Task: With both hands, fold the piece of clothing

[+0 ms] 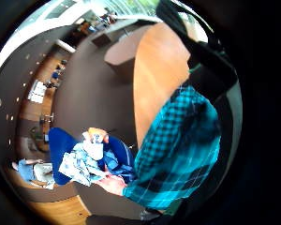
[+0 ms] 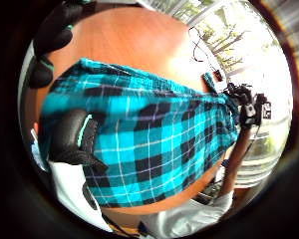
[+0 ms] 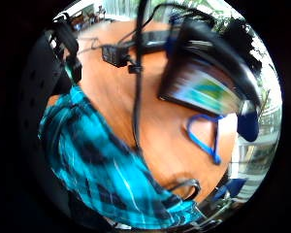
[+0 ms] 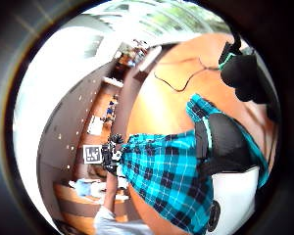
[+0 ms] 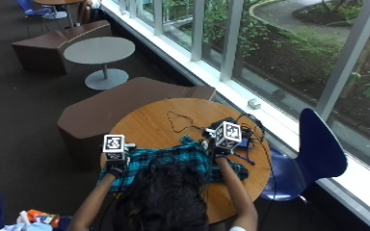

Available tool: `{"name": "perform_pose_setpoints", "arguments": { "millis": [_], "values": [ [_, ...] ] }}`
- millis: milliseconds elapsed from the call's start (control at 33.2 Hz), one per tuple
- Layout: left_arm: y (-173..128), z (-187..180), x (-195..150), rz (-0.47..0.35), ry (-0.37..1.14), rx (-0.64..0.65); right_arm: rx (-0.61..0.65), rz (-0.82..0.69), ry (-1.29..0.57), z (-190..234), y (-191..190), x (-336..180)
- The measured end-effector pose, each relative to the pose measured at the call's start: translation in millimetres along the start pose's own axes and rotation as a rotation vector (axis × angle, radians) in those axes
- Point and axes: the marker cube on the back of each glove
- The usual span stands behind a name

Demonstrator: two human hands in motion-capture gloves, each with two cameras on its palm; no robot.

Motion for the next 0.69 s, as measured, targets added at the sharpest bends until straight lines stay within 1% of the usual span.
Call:
{"name": "perform_pose_setpoints", "arguments": {
  "millis": [90, 181, 241, 301, 392, 452, 512, 603, 693],
  "values": [
    [21.5, 8.3, 3.8, 0.049, -0.076, 0.058, 0.055, 0.087, 0.035, -11.6, 50.5, 15.3],
    [57.7, 8.0, 14.4, 0.113, -0.096, 0.05, 0.079, 0.19, 0.057, -17.4, 103.5, 31.4],
    [72.9, 16.8, 18.9, 0.144, -0.099, 0.041, 0.06, 0.267, 0.075, -14.6, 131.6, 44.0],
    [79.9, 30.5, 17.9, 0.148, -0.107, 0.0, 0.004, 0.342, 0.099, -9.9, 151.9, 53.2],
    [86.3, 44.9, 9.5, 0.128, -0.097, -0.13, -0.093, 0.418, 0.123, 0.1, 165.3, 61.0],
    [88.9, 49.4, 4.8, 0.116, -0.045, -0.213, -0.137, 0.441, 0.112, 8.0, 167.2, 62.8],
    [91.8, 49.2, 2.8, 0.112, 0.017, -0.267, -0.153, 0.454, 0.105, 14.3, 167.6, 63.9],
    [93.1, 52.0, 1.2, 0.109, 0.073, -0.301, -0.096, 0.453, 0.161, 17.5, 168.1, 65.7],
    [91.7, 60.4, 5.1, 0.102, 0.102, -0.329, 0.046, 0.436, 0.251, 18.9, 167.7, 69.9]
  ]
}}
